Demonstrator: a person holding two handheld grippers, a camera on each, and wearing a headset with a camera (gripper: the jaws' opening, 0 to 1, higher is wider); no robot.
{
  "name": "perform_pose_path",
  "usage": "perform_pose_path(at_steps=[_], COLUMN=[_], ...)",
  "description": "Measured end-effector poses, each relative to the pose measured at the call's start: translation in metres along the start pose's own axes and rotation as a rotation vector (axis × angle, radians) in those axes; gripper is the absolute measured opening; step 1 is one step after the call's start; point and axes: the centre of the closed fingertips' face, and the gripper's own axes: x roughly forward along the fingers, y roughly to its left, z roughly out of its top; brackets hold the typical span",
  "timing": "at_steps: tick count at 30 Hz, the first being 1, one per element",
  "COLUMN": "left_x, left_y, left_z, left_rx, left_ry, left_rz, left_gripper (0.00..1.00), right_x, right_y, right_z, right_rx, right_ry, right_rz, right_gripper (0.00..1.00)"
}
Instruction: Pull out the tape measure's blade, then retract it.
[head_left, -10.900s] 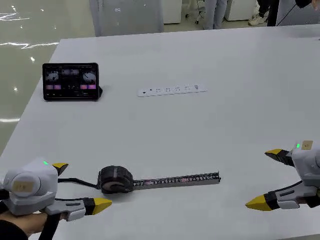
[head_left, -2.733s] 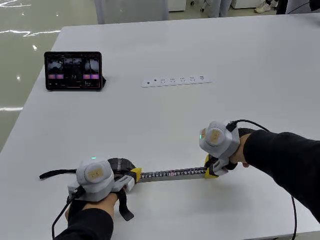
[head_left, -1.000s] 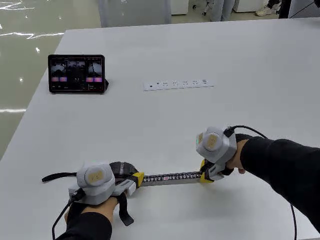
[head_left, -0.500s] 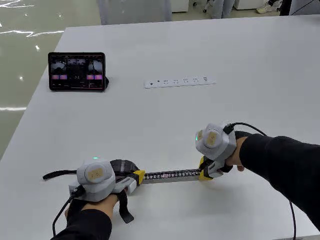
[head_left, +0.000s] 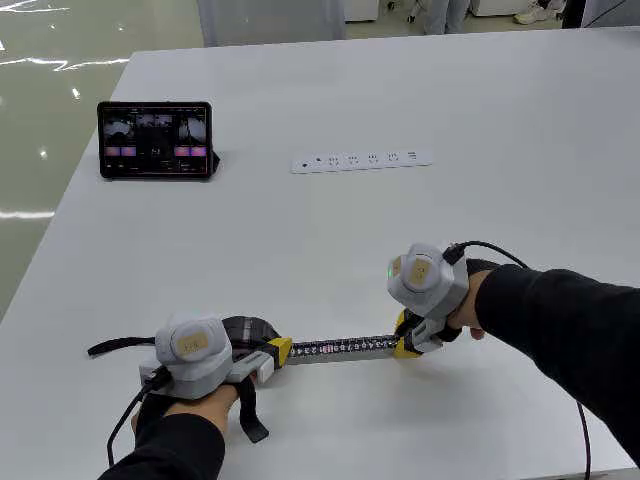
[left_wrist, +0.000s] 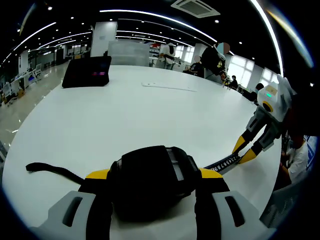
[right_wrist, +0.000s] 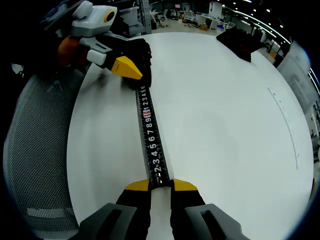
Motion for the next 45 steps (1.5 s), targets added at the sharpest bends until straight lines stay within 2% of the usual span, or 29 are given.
perform_pose_path(at_steps=[37, 41, 45], left_x=[0.001, 0.001, 0.001], left_y=[-0.001, 0.000, 0.000], left_z=[-0.001, -0.001, -0.001], left_rx=[-0.009, -0.010, -0.010], left_ry=[0.006, 0.007, 0.007], left_rz=[-0.006, -0.007, -0.008], left_gripper=[0.63, 0.63, 0.63], right_x=[0.007, 0.007, 0.007], right_y=[0.003, 0.004, 0.005], right_z=[0.014, 0.015, 0.016], right_rx=[0.016, -0.003, 0.025], right_ry=[0.007, 0.003, -0.009], right_rz=[0.018, 0.020, 0.025], right_gripper=[0.10, 0.10, 0.11])
